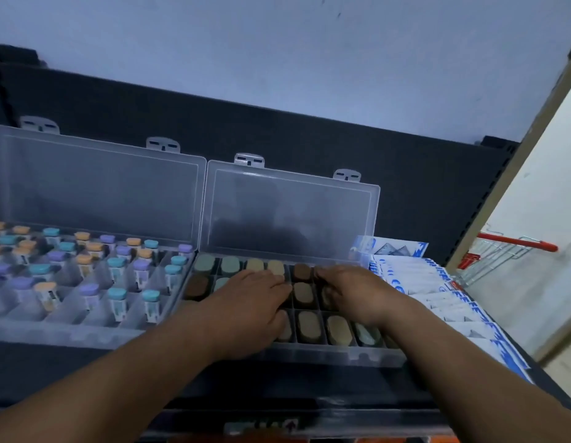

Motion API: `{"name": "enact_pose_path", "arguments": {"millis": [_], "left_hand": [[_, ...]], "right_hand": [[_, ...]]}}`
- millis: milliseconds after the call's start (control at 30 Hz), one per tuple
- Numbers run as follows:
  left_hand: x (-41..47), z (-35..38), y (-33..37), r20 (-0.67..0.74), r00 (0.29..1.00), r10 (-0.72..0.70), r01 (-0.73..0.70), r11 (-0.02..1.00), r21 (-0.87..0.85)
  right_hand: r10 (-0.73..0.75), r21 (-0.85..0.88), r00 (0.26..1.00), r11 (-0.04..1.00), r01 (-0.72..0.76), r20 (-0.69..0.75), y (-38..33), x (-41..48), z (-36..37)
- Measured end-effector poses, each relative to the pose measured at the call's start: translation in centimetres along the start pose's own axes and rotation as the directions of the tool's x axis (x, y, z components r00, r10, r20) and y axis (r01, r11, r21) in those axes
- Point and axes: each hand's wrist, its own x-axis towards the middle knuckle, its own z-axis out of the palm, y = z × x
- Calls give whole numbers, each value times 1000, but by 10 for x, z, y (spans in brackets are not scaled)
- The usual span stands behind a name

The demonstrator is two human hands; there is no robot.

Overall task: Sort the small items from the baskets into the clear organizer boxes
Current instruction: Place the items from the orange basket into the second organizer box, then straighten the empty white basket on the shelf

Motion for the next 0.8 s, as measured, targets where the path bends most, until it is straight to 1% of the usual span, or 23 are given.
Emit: {"name": "enact_pose_path", "arguments": {"millis": [100, 167, 233, 333, 467, 533, 633, 733, 800], "left_hand": [[2, -3, 5, -17, 998, -61, 61, 998, -10], [2, -2, 8, -57, 993, -100, 100, 995, -10], [0, -3, 14, -89, 986, -140, 140, 990, -4], [-3, -7, 22, -91, 978, -190, 193, 981, 25], [-14, -7, 22, -114, 952, -283, 286, 958, 13], [-25, -6, 20, -137, 939, -315, 320, 947, 16], [-48, -8, 11, -155, 911, -383, 393, 918, 43], [-79, -16, -6, -184, 875, -448, 465, 884, 54], [-103, -19, -20, -191, 842, -505, 525, 848, 71]], "right_hand": [[-67, 5, 997, 998, 67, 31, 9, 3, 0], [-111, 22, 993, 994, 110, 45, 15, 4, 0], [-156, 44, 987, 987, 154, 41, 22, 3, 0], [-207, 80, 978, 976, 204, 19, 29, 2, 0], [-193, 122, 981, 973, 195, -24, 31, 0, -8], [-205, 152, 975, 965, 215, -79, 19, -3, -14], [-327, 187, 933, 917, 352, -152, -20, -12, -23], [-447, 186, 883, 864, 467, -141, -69, -25, -22], [-482, 168, 868, 852, 495, -118, -97, -32, -19]]}}
